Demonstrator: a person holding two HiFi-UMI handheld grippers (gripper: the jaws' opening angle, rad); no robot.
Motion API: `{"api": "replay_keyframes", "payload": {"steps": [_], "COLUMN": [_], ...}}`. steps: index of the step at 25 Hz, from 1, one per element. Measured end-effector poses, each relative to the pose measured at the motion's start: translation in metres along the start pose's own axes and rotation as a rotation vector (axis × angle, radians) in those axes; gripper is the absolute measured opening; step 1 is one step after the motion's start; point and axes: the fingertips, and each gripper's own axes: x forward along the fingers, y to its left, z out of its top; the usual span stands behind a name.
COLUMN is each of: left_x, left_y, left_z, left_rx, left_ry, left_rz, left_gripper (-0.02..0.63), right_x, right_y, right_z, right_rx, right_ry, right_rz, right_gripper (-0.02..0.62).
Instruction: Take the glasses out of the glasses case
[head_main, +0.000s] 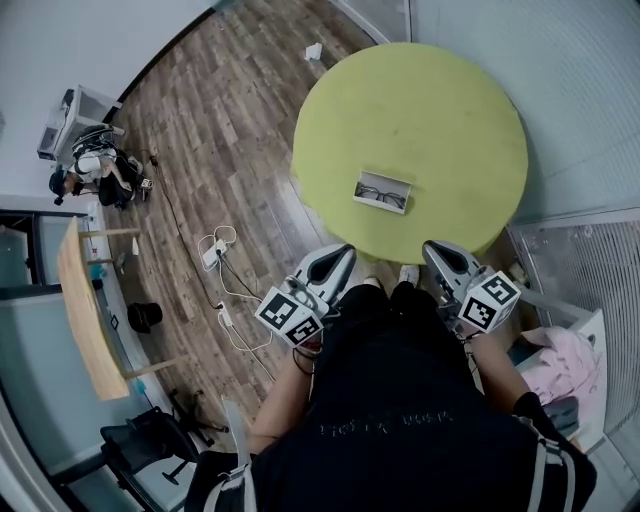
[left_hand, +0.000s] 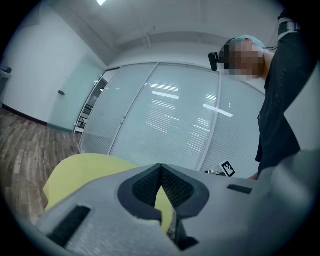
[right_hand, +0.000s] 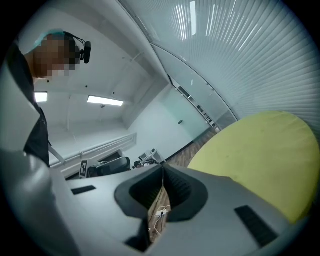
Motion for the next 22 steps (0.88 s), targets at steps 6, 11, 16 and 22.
{"api": "replay_keyframes", "payload": {"steps": [6,11,16,22], "left_x": [0.001,0.007,0.019,0.026], "left_y": [0.014,0.033,0.055,0.087], "left_z": [0.005,0.007,0.011,0.018], "left_rx": [-0.007,-0.024,-0.024,-0.038], "left_ry": [0.002,0.001,0.011,0.019], "left_rz": [0.033,0.024,-0.016,-0.044], "left_gripper": [0.012,0.012,0.012,0.012], "right_x": [0.018,0.033,0.050,0.075], "right_y": [-0.006,-0.013,-0.017,-0.026], "right_z": [-0.002,-0.003,0.007,0.012], "right_rx": [-0.001,-0.014,-0.045,-0.056], "right_ry": [0.047,0.067,0.077,0.112], "right_rz": [0.020,0.003,-0.030,-0.069], "right_gripper": [0.029,0.029,0.029,0.029]}}
